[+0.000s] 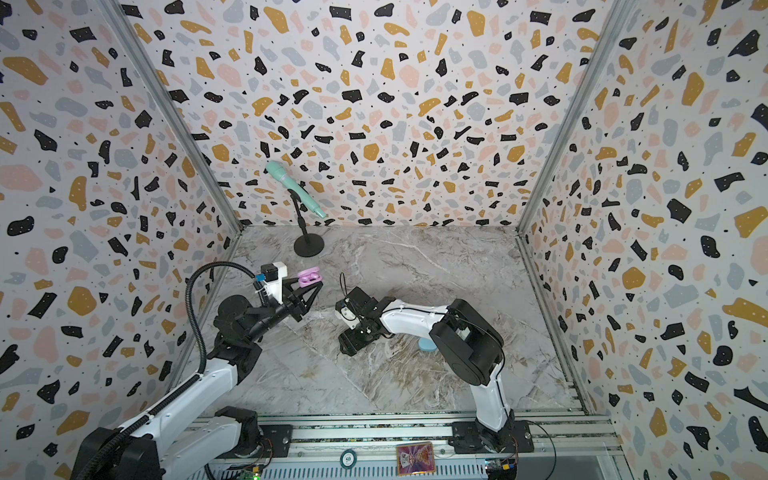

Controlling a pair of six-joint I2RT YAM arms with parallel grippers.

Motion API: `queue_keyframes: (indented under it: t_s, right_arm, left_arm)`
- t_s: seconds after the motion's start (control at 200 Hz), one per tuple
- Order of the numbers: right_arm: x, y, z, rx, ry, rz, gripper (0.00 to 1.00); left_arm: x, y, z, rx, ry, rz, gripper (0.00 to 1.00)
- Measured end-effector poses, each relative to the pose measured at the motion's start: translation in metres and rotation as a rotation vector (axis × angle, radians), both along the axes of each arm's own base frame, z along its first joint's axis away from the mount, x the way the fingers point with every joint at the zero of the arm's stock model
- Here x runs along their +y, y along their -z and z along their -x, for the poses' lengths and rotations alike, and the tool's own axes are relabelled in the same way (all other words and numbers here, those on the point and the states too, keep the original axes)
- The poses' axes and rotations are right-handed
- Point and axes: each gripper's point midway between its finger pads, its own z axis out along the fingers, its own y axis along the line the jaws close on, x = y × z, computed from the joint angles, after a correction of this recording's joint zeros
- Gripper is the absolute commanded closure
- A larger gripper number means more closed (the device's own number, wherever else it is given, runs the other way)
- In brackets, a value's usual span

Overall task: Insert wireless bluetooth earbuds into charging case
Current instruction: Pick up the wireless bluetooth earbud from the center of the table.

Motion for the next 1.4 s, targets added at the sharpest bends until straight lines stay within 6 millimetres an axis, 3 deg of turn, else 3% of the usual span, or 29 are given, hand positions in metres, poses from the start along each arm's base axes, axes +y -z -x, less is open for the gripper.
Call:
queue_keyframes:
  t_s: [0.195, 0.375, 0.816, 1.402]
  right_arm:
    - [0.002, -0.019, -0.022, 0.004, 0.159, 0.004, 0.5]
    - [0.007, -0.028, -0.028, 0.012, 0.239, 0.016, 0.55]
    - [0.009, 0.012, -0.01, 0.04, 0.238, 0.177, 0.68]
    - [0.003, 0.014, -0.003, -0.005, 0.202, 0.245, 0.7]
  left_arm:
    - [0.0, -0.001, 0.0, -0.002, 0.0, 0.003, 0.98]
    - [0.0, -0.001, 0.0, -0.001, 0.0, 0.005, 0.98]
    - [0.0, -0.002, 0.0, 0.0, 0.001, 0.009, 0.98]
    - [0.0, -0.003, 0.001, 0.001, 0.001, 0.015, 0.98]
